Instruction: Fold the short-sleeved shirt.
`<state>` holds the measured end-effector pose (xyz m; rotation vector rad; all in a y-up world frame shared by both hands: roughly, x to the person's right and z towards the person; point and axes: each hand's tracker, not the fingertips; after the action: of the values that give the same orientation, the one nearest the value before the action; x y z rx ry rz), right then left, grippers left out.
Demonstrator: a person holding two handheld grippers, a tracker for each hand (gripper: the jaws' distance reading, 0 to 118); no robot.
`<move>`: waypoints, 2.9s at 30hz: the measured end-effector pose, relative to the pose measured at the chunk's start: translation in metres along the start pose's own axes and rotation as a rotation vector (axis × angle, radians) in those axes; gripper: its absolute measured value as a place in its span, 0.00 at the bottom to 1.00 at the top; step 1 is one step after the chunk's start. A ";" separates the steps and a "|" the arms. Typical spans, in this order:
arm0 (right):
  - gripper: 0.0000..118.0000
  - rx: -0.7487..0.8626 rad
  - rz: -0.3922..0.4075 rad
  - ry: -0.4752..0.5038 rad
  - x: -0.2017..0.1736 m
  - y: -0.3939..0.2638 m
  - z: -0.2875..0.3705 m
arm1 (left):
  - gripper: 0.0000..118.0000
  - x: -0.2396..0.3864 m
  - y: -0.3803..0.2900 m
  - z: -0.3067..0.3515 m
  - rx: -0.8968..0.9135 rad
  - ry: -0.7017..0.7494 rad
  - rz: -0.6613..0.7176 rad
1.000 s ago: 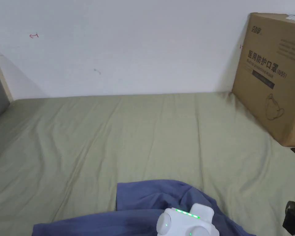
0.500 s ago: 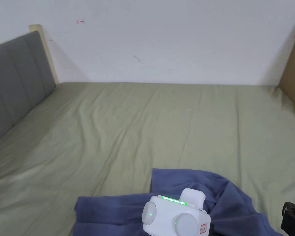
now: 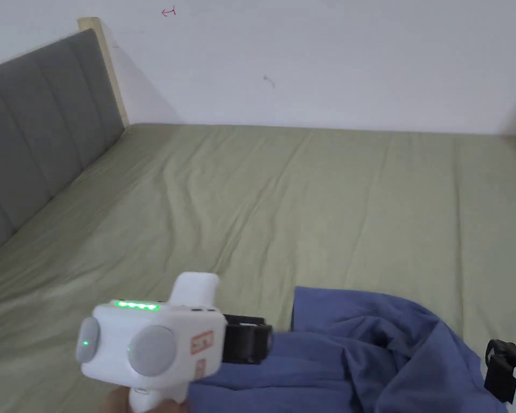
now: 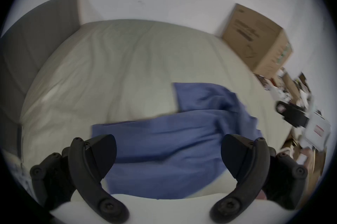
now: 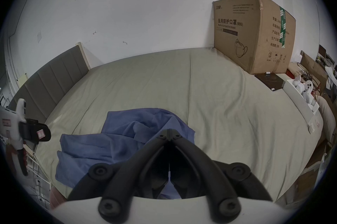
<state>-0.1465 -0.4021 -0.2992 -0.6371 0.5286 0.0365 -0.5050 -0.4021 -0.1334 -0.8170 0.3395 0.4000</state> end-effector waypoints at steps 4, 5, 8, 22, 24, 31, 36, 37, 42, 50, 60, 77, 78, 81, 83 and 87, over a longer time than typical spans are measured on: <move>0.00 -0.021 0.017 0.002 -0.001 -0.002 -0.002 | 0.85 -0.062 0.003 -0.030 -0.067 0.093 0.181; 0.00 -0.028 0.022 0.000 -0.001 -0.003 -0.003 | 0.84 -0.076 0.004 -0.038 -0.081 0.103 0.223; 0.00 -0.047 0.023 -0.007 0.000 -0.005 -0.008 | 0.84 -0.100 0.004 -0.061 -0.119 0.158 0.258; 0.00 -0.099 0.048 0.042 0.008 0.008 -0.025 | 0.07 -0.084 -0.004 -0.091 -0.173 0.137 0.252; 0.00 -0.112 0.075 0.070 0.008 0.022 -0.033 | 0.07 -0.079 0.001 -0.079 -0.143 0.135 0.237; 0.66 -0.253 0.181 0.203 -0.002 0.082 -0.120 | 0.07 -0.059 0.024 -0.032 -0.028 0.123 0.155; 0.73 -0.458 0.272 0.116 -0.015 0.084 -0.220 | 0.07 -0.053 0.027 -0.022 0.004 0.110 0.144; 0.73 -0.491 0.294 0.112 -0.016 0.078 -0.234 | 0.07 -0.053 0.027 -0.023 0.004 0.109 0.147; 0.70 -0.687 0.212 0.129 0.001 0.048 -0.281 | 0.07 -0.056 0.028 -0.033 -0.012 0.120 0.146; 0.07 -0.623 0.213 0.135 0.000 0.061 -0.254 | 0.07 -0.049 0.035 -0.028 -0.004 0.129 0.105; 0.06 -0.328 0.081 0.164 0.028 0.160 -0.155 | 0.07 -0.023 0.089 0.021 0.137 0.195 -0.011; 0.06 0.091 -0.163 0.099 0.138 0.385 -0.022 | 0.07 0.037 0.314 0.087 0.460 0.234 -0.105; 0.06 0.101 -0.172 0.100 0.138 0.399 -0.020 | 0.07 0.039 0.328 0.088 0.475 0.221 -0.092; 0.06 0.146 -0.161 0.107 0.135 0.445 -0.013 | 0.07 0.046 0.372 0.092 0.500 0.219 -0.077; 0.06 0.194 -0.168 0.108 0.131 0.476 -0.008 | 0.07 0.050 0.398 0.097 0.544 0.263 -0.108; 0.06 0.302 -0.195 0.130 0.113 0.537 0.011 | 0.07 0.056 0.445 0.113 0.620 0.241 -0.066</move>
<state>-0.1460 0.0236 -0.6451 -0.3945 0.5814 -0.2661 -0.6493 -0.0296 -0.3672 -0.2649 0.6214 0.1159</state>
